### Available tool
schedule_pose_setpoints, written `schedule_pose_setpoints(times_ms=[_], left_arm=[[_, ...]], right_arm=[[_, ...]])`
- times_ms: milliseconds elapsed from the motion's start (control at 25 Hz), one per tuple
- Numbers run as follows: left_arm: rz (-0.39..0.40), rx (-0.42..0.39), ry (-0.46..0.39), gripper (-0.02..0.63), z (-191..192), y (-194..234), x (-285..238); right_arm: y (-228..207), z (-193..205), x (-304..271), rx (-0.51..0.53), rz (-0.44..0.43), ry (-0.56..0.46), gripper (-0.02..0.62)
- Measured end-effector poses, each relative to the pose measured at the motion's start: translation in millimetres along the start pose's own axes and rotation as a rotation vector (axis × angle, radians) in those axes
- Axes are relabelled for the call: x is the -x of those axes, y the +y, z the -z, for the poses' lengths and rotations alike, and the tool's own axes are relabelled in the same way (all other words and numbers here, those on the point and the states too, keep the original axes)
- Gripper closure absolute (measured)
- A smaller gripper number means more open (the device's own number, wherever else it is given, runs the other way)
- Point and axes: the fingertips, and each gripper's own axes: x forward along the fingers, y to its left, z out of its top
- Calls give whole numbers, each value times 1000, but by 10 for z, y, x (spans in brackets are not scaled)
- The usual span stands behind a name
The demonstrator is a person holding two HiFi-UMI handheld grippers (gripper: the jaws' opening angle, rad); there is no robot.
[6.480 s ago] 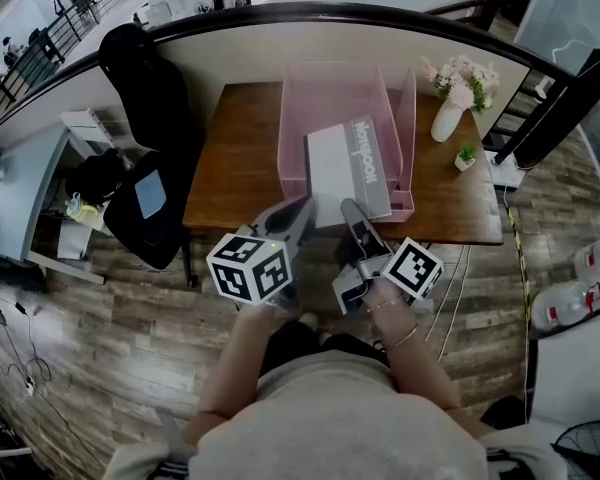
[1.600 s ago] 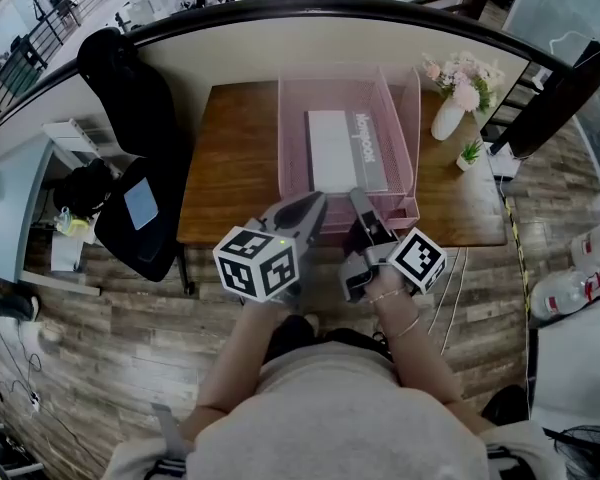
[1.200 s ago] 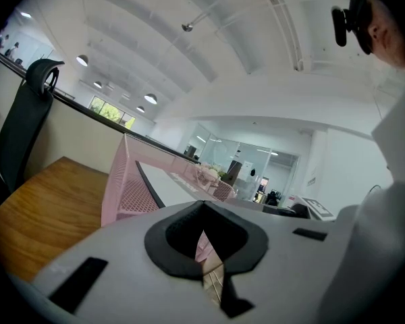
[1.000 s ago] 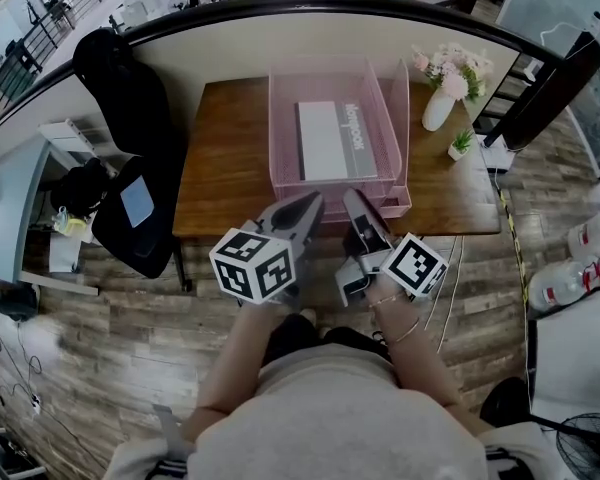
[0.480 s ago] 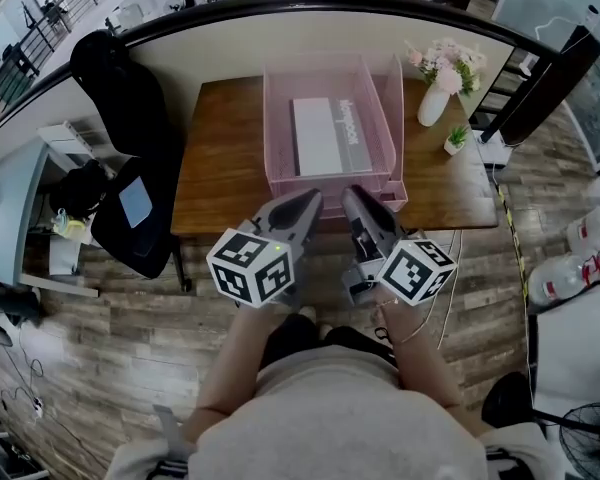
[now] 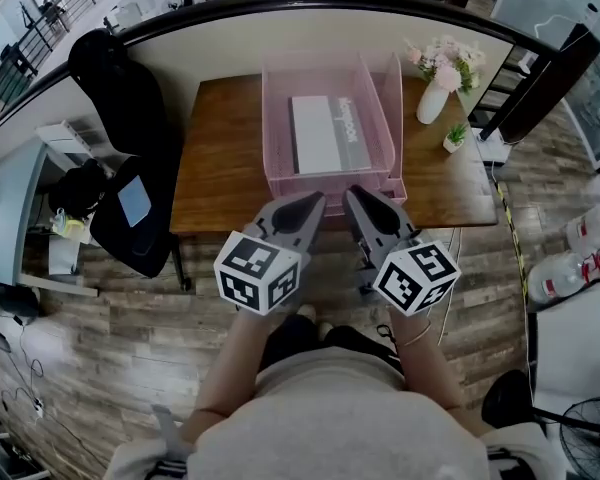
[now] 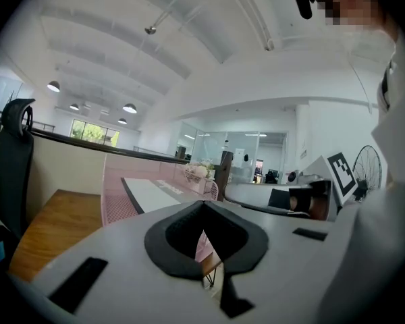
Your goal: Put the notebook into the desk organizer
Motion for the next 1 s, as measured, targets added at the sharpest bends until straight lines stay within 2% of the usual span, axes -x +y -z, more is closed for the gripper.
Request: schedule_pose_setpoints(times_ms=[120, 440, 720, 1000], left_arm=[[0, -12, 8, 595, 8, -13, 10], [-9, -93, 39, 595, 19, -63, 29], [-34, -53, 56, 595, 162, -42, -6], [-34, -34, 57, 595, 228, -71, -65]], right_arm=[[26, -7, 5, 77, 7, 20, 592], [-15, 72, 59, 205, 59, 58, 586], [-30, 202, 102, 297, 79, 102, 586], [79, 331, 77, 391, 41, 175, 586]])
